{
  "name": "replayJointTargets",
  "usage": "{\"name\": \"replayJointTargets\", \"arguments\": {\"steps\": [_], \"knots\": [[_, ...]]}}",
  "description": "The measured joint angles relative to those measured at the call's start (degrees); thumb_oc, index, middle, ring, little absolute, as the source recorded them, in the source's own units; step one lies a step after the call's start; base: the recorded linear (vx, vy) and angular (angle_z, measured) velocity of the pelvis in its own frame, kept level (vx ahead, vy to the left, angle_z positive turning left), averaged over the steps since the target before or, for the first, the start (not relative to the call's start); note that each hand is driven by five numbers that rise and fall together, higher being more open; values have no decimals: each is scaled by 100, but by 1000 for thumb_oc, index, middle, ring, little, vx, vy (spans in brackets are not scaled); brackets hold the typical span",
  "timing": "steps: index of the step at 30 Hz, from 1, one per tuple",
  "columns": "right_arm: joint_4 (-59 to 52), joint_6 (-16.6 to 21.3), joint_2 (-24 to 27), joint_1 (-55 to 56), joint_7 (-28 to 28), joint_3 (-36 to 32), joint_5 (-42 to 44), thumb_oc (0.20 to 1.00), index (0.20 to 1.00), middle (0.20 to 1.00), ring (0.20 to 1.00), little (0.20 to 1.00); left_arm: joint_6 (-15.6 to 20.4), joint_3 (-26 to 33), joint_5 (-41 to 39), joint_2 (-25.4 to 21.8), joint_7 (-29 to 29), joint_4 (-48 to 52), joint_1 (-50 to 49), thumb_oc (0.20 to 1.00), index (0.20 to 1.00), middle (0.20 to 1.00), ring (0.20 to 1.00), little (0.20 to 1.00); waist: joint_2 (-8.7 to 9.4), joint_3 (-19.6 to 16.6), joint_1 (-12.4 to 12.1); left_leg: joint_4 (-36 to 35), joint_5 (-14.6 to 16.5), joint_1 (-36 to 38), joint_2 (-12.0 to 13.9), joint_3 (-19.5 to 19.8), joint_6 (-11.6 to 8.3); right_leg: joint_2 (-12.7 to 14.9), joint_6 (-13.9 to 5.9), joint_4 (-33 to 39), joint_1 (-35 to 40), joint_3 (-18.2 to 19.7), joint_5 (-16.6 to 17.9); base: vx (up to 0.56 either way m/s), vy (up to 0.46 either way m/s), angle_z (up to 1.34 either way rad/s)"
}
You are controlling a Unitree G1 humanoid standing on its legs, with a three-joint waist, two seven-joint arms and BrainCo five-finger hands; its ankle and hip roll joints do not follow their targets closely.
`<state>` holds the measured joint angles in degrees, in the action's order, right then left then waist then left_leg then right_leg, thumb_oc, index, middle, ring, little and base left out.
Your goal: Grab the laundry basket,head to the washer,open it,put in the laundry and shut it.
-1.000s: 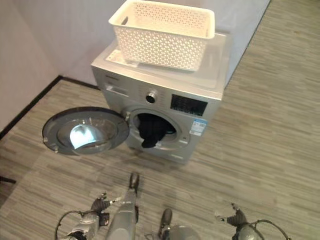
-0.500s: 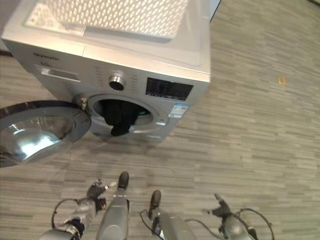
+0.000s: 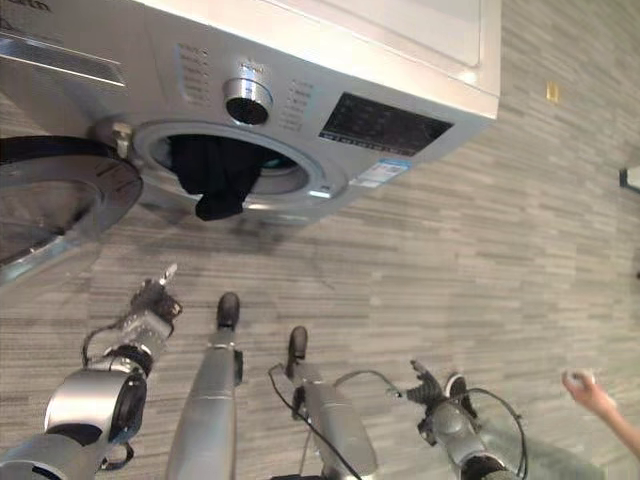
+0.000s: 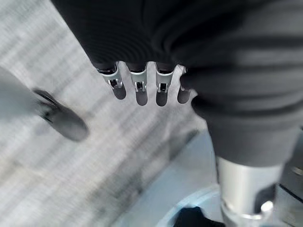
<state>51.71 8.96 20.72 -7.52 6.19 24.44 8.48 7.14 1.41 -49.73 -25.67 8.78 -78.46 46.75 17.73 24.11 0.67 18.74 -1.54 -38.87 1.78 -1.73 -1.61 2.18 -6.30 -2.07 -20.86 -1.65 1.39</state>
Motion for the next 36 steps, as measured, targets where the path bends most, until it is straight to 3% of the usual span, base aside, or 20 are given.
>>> {"name": "replayJointTargets", "arguments": {"steps": [4, 8, 12, 19, 22, 27, 29, 30, 31, 36], "knots": [[-800, 162, 79, 420, -6, -45, 209, 1000, 1000, 1000, 1000, 1000, -15, -53, -383, -601, 157, -165, 940, 1000, 1000, 1000, 1000, 1000, -4, 3, 411, 420, 165, -756, 75, -132, 229, -22, -154, -110, -653, 204, 56, -45, 85, -22], [-865, 176, 24, 894, -13, -23, 309, 1000, 1000, 1000, 1000, 1000, -23, -59, -426, -775, 218, -212, 1279, 1000, 1000, 1000, 1000, 1000, -6, 4, 710, 768, 379, -1161, 130, -273, 465, -7, -262, 13, -882, 327, 166, 0, 72, -22], [-1094, 200, 11, 1333, -55, -5, 315, 1000, 1000, 1000, 1000, 1000, -23, -179, -421, -793, 227, -207, 1482, 1000, 1000, 1000, 1000, 1000, -7, 5, 847, 1219, 645, -1657, 294, -481, 653, -36, -417, 162, -1200, 533, 252, 14, 67, -36], [-1816, 239, 35, 1253, -106, -18, 428, 1000, 1000, 1000, 1000, 1000, -16, -284, -423, -676, 380, -144, 1488, 1000, 1000, 1000, 1000, 1000, -6, 4, 848, 1724, 928, -2059, 457, -593, 615, -101, -440, -16, -1598, 637, 260, 16, 79, -19], [-2474, 287, 28, 1160, -100, 115, 424, 1000, 1000, 1000, 1000, 1000, 1, -282, -426, -673, 462, 42, 1472, 1000, 1000, 1000, 1000, 1000, -9, 6, 818, 1836, 1041, -2215, 573, -779, 771, -112, -512, -8, -1734, 851, 251, 23, 67, -31], [-2631, 267, 52, 1176, -91, 141, 423, 1000, 1000, 1000, 1000, 1000, 31, -426, -446, -521, 575, 319, 1534, 1000, 1000, 1000, 1000, 1000, -7, 5, 802, 1905, 1122, -2228, 601, -828, 761, -113, -547, -29, -1742, 903, 223, 11, 24, -5], [-2636, 268, 54, 1177, -94, 135, 423, 1000, 1000, 1000, 1000, 1000, 33, -468, -449, -544, 591, 328, 1618, 890, 890, 890, 890, 890, -6, 4, 801, 1901, 1125, -2207, 623, -830, 763, -129, -608, -146, -1772, 897, 153, 10, 8, -2], [-2636, 270, 78, 1180, -99, 132, 422, 1000, 1000, 1000, 1000, 1000, 38, -495, -513, -550, 606, 391, 1643, 404, 404, 404, 404, 404, -5, 3, 800, 1896, 1125, -2203, 634, -830, 763, -141, -604, -214, -1812, 899, 143, 0, 0, 0], [-2633, 268, 82, 1180, -100, 108, 422, 1000, 1000, 1000, 1000, 1000, 46, -511, -564, -556, 608, 433, 1643, 200, 200, 200, 200, 200, -5, 3, 800, 1895, 1124, -2204, 642, -831, 764, -147, -600, -195, -1813, 901, 148, 10, 3, -5], [-2614, 267, 253, 1350, -148, 95, 422, 1000, 1000, 1000, 1000, 1000, 112, -757, -669, -419, 596, 653, 1698, 200, 200, 200, 200, 200, -5, 3, 804, 1790, 1088, -2101, 664, -888, 819, -123, -548, 201, -1608, 908, 330, 4, 0, -2]]}}
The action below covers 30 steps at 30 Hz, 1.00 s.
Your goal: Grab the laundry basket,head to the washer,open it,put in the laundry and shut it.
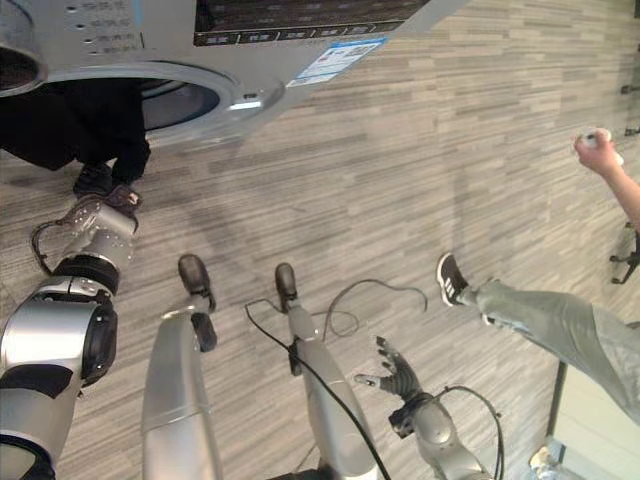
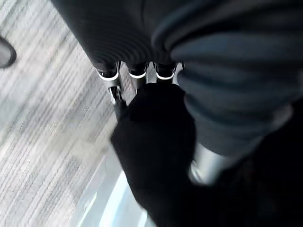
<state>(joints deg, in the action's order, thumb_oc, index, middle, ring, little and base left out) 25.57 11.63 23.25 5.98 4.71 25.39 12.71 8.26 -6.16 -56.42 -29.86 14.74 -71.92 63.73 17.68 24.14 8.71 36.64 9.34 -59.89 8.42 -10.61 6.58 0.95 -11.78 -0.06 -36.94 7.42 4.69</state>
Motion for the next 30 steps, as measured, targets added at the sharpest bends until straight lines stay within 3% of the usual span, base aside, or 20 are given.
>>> {"name": "replayJointTargets", "arguments": {"steps": [5, 13, 18, 21, 22, 23, 24, 25, 29, 30], "knots": [[48, -10, 49, 11, -4, 0, -2, 1000, 1000, 1000, 1000, 1000, 55, 39, 4, 239, -12, 84, -219, 200, 200, 200, 200, 200, -1, 0, -73, -201, -3, 492, -6, -125, -3, 44, 106, 214, 417, 21, 116, 4, -32, -3], [495, 33, 118, -42, 3, 1, -13, 1000, 1000, 1000, 1000, 1000, 131, 162, -141, 193, -2, 81, -440, 200, 200, 200, 200, 200, -1, 1, -238, -749, -266, 1184, -31, -98, -301, 10, 320, 384, 914, -20, 195, 8, -92, 6], [1563, 21, 125, -236, 47, -1, -5, 1000, 1000, 1000, 1000, 1000, 182, -1, -782, 116, 2, 295, 430, 200, 200, 200, 200, 200, -6, 4, -325, -992, -485, 1262, -52, 29, -432, -38, 419, 432, 955, -144, 241, -12, -40, 10], [1517, -16, 127, -272, 54, -2, -4, 1000, 1000, 1000, 1000, 1000, 377, -159, -904, 137, -19, 618, 902, 200, 200, 200, 200, 200, -13, 9, -335, -992, -507, 1252, -52, 72, -455, -48, 421, 432, 966, -169, 240, -34, 13, 7], [1462, -20, 129, -278, 53, -4, -4, 1000, 1000, 1000, 1000, 1000, 424, -233, -903, 108, -29, 732, 1002, 454, 454, 454, 454, 454, -24, 15, -334, -982, -506, 1234, -57, 68, -455, -40, 420, 439, 953, -166, 240, 0, 0, 0], [1363, -18, 131, -272, 52, -7, -4, 1000, 1000, 1000, 1000, 1000, 440, -326, -898, 62, -38, 797, 1106, 454, 454, 454, 454, 454, -42, 13, -325, -970, -505, 1174, -60, 68, -458, -33, 410, 441, 903, -166, 232, 0, 0, 0], [1287, -17, 130, -273, 46, -2, -5, 1000, 1000, 1000, 1000, 1000, 497, -324, -899, 46, -41, 790, 1205, 802, 802, 802, 802, 802, -64, 29, -323, -958, -508, 1116, -66, 67, -452, -24, 401, 455, 861, -167, 236, -23, 42, 1], [1239, -18, 126, -274, 37, 4, -5, 1000, 1000, 1000, 1000, 1000, 537, -318, -898, 72, -38, 784, 1228, 1000, 1000, 1000, 1000, 1000, -75, 37, -328, -941, -509, 1050, -76, 64, -451, -14, 398, 456, 802, -164, 243, -65, 102, 2], [1022, -12, 131, -359, 32, -52, -5, 1000, 1000, 1000, 1000, 1000, 342, -417, -571, -235, -90, -144, 1053, 1000, 1000, 1000, 1000, 1000, -130, 86, -324, -737, -438, 700, -108, 32, -347, 35, 343, 467, 500, -17, 358, -46, 102, -13], [981, -19, 131, -398, 36, -59, -8, 1000, 1000, 1000, 1000, 1000, 269, -573, -148, -363, -149, -208, 790, 1000, 1000, 1000, 1000, 1000, -185, 127, -324, -636, -395, 643, -94, 40, -286, 28, 330, 465, 485, -3, 366, -3, 43, -12]]}}
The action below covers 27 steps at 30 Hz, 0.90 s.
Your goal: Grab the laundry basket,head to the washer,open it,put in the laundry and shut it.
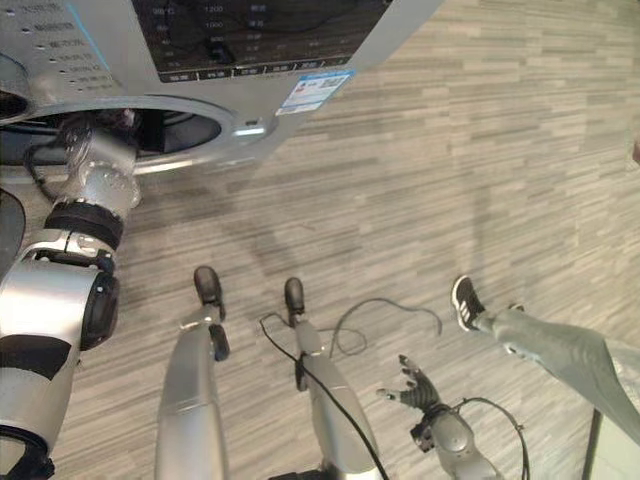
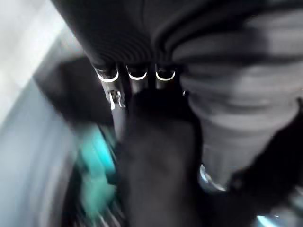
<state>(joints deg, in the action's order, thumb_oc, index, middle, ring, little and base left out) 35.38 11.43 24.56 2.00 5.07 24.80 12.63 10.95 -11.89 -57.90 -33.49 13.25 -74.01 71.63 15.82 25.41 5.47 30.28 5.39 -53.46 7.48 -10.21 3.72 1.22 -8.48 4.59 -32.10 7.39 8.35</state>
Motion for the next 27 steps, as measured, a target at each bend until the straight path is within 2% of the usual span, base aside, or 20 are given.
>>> {"name": "replayJointTargets", "arguments": {"steps": [2, 5, 9, 12, 14, 17, 19, 23, 25, 27], "knots": [[-101, 13, 2, -4, 8, -9, -4, 1000, 1000, 1000, 1000, 1000, -141, -2, 498, -3, -57, -13, -455, 1000, 1000, 1000, 1000, 1000, -73, 54, 10, 107, 55, -70, 0, -1, 31, 16, -24, 8, -23, 5, 15, 12, 23, -8], [-123, 18, -12, -14, 5, 23, -5, 1000, 1000, 1000, 1000, 1000, -238, -96, 1097, 127, -79, -31, -974, 1000, 1000, 1000, 1000, 1000, -85, 66, -75, 133, 94, -103, -9, -5, 53, 39, -52, 11, -23, -10, -25, 7, 10, 3], [-114, 66, -9, -105, 11, 24, -6, 1000, 1000, 1000, 1000, 1000, -374, -196, 1466, 122, -98, 13, -879, 1000, 1000, 1000, 1000, 1000, -84, 66, -132, 129, 132, -77, -6, -11, 2, 57, -126, -14, 5, -27, -111, 20, -24, -2], [-161, 123, 46, -126, 31, 73, -7, 1000, 1000, 1000, 1000, 1000, -378, -223, 1545, 363, -98, -17, -833, 1000, 1000, 1000, 1000, 1000, -75, 65, -131, -2, 101, -73, -13, 19, -44, 78, -179, -162, -87, -292, -151, 61, -157, 6], [-180, 124, 64, -126, 79, 103, -12, 1000, 1000, 1000, 1000, 1000, -373, -236, 1518, 439, -102, -30, -877, 1000, 1000, 1000, 1000, 1000, -72, 63, -140, -50, 51, -69, -35, 64, -26, 81, -151, -155, -80, -347, -139, 22, -74, 13], [-275, 127, 61, -141, 124, 193, -59, 1000, 1000, 1000, 1000, 1000, -405, -232, 1524, 568, -104, 30, -1431, 1000, 1000, 1000, 1000, 1000, -72, 64, -3, -285, -117, 139, -109, 172, -17, 68, 9, -139, 46, -483, -103, -22, -53, 21], [-256, 132, 103, -140, 138, 188, -55, 1000, 1000, 1000, 1000, 1000, -414, -232, 1466, 640, -75, 14, -1299, 1000, 1000, 1000, 1000, 1000, -72, 64, 1, -330, -139, 239, -110, 185, -42, 61, 15, -135, 123, -481, -101, -37, 13, 7], [-233, 130, 97, -152, 218, 242, -54, 1000, 1000, 1000, 1000, 1000, -384, -340, 1276, 517, -52, -5, -234, 1000, 1000, 1000, 1000, 1000, -71, 63, 77, -233, -137, 241, -112, 174, -41, 78, 55, -165, 148, -440, -82, -5, 28, -5], [-89, 124, 54, -115, 222, 338, -61, 1000, 1000, 1000, 1000, 1000, -311, -303, 1321, 285, -57, 98, -103, 1000, 1000, 1000, 1000, 1000, -79, 65, 138, -281, -118, 403, -139, 119, -63, 138, 4, -144, 293, -427, -122, -13, 5, -6], [220, 103, -66, -146, 223, 356, -172, 1000, 1000, 1000, 1000, 1000, -376, -516, 1754, 149, -101, 20, -432, 1000, 1000, 1000, 1000, 1000, -79, 66, 104, -441, -129, 627, -173, 45, -86, 187, -9, -104, 434, -401, -114, 8, -39, -6]]}}
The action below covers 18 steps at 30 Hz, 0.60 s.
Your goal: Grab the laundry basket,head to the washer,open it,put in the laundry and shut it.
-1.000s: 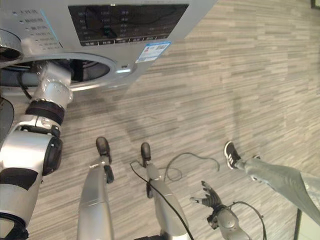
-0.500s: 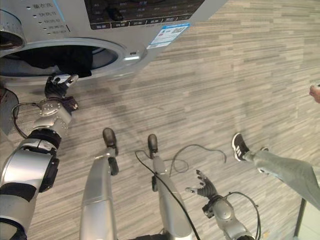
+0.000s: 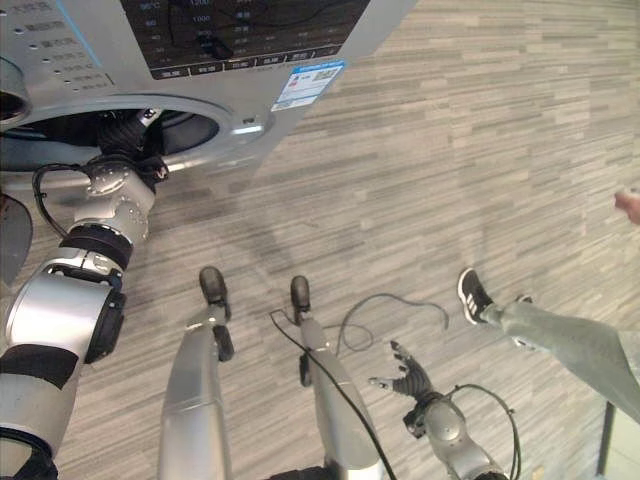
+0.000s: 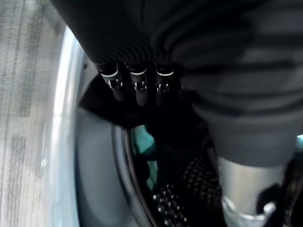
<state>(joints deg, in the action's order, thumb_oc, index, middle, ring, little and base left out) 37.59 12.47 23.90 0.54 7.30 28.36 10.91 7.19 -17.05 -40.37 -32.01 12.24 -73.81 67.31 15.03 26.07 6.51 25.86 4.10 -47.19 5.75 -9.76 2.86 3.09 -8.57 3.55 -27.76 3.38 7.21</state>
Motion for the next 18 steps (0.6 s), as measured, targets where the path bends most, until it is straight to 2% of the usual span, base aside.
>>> {"name": "replayJointTargets", "arguments": {"steps": [3, 5, 6, 7, 8, 10, 11, 12, 13, 15, 16, 17, 18], "knots": [[229, -20, -23, -17, -31, 214, -83, 1000, 1000, 1000, 1000, 1000, -139, 106, 544, -59, -22, -242, -811, 1000, 1000, 1000, 1000, 1000, -43, 22, -113, -139, -6, 365, -31, -64, -13, 31, 10, 51, 288, 65, -3, 21, -73, -6], [339, -32, -97, -22, -110, 207, -105, 1000, 1000, 1000, 1000, 1000, -264, 508, 840, 26, -95, -475, -1619, 1000, 1000, 1000, 1000, 1000, -74, 43, -173, -328, -55, 755, -77, -54, -85, 49, 70, 63, 588, 53, -39, 29, -91, 14], [355, -23, -94, 33, -113, 193, -105, 1000, 1000, 1000, 1000, 1000, -351, 646, 942, 130, -139, -633, -1903, 1000, 1000, 1000, 1000, 1000, -118, 57, -303, -448, -118, 937, -114, -12, -144, 60, 120, 44, 719, 14, -82, 64, -196, 29], [520, -41, -164, -8, -127, 142, -112, 1000, 1000, 1000, 1000, 1000, -350, 1149, 993, 319, -212, -598, -2640, 1000, 1000, 1000, 1000, 1000, -156, 52, -430, -724, -267, 1271, -180, 43, -190, 69, 179, 31, 945, -98, -156, -22, -198, 35], [622, -45, -171, -42, -130, 141, -113, 1000, 1000, 1000, 1000, 1000, -351, 1374, 989, 430, -211, -523, -3022, 1000, 1000, 1000, 1000, 1000, -173, 58, -475, -861, -361, 1490, -236, 119, -193, 62, 202, 34, 1130, -142, -206, 1, -205, 45], [981, -36, -174, -55, -109, -27, -113, 1000, 1000, 1000, 1000, 1000, -346, 1651, 962, 770, -206, -497, -3799, 1000, 1000, 1000, 1000, 1000, -374, 22, -683, -1055, -488, 1854, -295, 379, -313, 34, 276, -66, 1449, -355, -370, 28, -178, 59], [1417, -120, -184, -236, -101, -203, -119, 1000, 1000, 1000, 1000, 1000, -303, 1813, 926, 1090, -211, -367, -4431, 1000, 1000, 1000, 1000, 1000, -607, 76, -906, -1313, -639, 2221, -332, 625, -414, -34, 375, -219, 1743, -562, -521, 42, -202, 72], [1582, -141, -202, -309, -98, -293, -153, 1000, 1000, 1000, 1000, 1000, -256, 1811, 926, 1190, -220, -353, -4707, 1000, 1000, 1000, 1000, 1000, -708, 56, -959, -1403, -708, 2372, -327, 730, -490, -61, 410, -307, 1865, -640, -606, 22, -201, 77], [1733, -137, -205, -337, -90, -387, -200, 1000, 1000, 1000, 1000, 1000, -242, 1808, 926, 1269, -229, -330, -4915, 1000, 1000, 1000, 1000, 1000, -817, 21, -993, -1472, -767, 2533, -317, 823, -580, -91, 472, -442, 1975, -766, -734, -2, -143, 60], [1913, -136, -200, -339, -86, -556, -270, 1000, 1000, 1000, 1000, 1000, -234, 1793, 930, 1312, -237, -269, -5354, 1000, 1000, 1000, 1000, 1000, -1006, -29, -1099, -1515, -799, 2785, -267, 994, -634, -178, 548, -809, 2110, -933, -1014, -25, -183, 50], [2243, -144, -199, -362, -84, -654, -284, 1000, 1000, 1000, 1000, 1000, -193, 1782, 946, 1285, -241, -235, -5654, 1000, 1000, 1000, 1000, 1000, -1163, -37, -1252, -1640, -882, 3167, -197, 1125, -755, -249, 661, -1301, 2287, -1039, -1300, -53, -176, 43], [2337, -158, -171, -315, -73, -714, -284, 1000, 1000, 1000, 1000, 1000, -175, 1748, 951, 1258, -245, -167, -5809, 1000, 1000, 1000, 1000, 1000, -1254, -136, -1294, -1699, -833, 3230, -202, 1217, -841, -271, 710, -1582, 2255, -1077, -1478, -55, -156, 51], [2397, -158, -128, -248, -47, -795, -285, 1000, 1000, 1000, 1000, 1000, -140, 1666, 954, 1235, -254, -112, -5919, 1000, 1000, 1000, 1000, 1000, -1387, -234, -1305, -1688, -797, 3204, -182, 1281, -818, -310, 776, -1905, 2128, -1114, -1673, -102, -147, 48]]}}
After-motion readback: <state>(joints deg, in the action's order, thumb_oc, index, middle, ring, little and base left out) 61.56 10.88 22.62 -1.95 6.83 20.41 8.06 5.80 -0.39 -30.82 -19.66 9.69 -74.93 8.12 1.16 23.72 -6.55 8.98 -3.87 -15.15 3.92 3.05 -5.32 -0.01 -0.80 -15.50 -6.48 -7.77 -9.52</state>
